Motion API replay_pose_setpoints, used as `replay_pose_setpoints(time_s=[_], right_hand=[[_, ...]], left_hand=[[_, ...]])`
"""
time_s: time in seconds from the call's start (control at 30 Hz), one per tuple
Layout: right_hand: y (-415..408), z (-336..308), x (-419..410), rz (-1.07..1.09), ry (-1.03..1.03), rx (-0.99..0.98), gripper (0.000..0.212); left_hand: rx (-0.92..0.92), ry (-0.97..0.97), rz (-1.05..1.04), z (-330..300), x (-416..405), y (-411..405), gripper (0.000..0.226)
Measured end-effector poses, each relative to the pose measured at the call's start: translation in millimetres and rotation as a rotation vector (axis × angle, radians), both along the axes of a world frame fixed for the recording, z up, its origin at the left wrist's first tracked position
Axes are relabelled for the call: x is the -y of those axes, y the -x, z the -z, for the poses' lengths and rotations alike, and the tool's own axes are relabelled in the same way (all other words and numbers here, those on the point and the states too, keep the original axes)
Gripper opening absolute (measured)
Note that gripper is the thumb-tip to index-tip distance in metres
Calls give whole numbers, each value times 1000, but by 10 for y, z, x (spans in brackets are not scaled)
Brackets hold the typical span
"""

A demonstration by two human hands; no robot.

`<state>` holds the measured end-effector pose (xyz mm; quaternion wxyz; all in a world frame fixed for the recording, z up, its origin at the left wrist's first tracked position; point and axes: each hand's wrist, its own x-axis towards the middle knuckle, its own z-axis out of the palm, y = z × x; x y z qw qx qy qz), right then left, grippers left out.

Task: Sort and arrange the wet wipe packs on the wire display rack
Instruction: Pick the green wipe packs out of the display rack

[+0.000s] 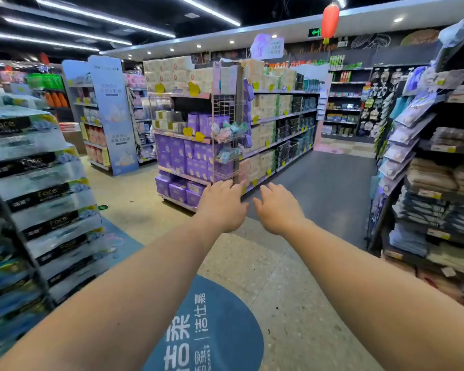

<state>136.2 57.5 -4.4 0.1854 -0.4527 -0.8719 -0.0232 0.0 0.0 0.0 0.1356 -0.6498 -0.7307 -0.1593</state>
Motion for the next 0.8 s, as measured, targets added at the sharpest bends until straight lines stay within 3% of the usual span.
replay_pose_setpoints(time_s=[0.4,0.8], right_hand=[[165,553,-1142,45,111,84,49],[1043,447,-3606,85,110,26,50]], left_hand=[[56,91,-21,573,-1158,167,39],[-32,65,40,334,-3748,1132,45]])
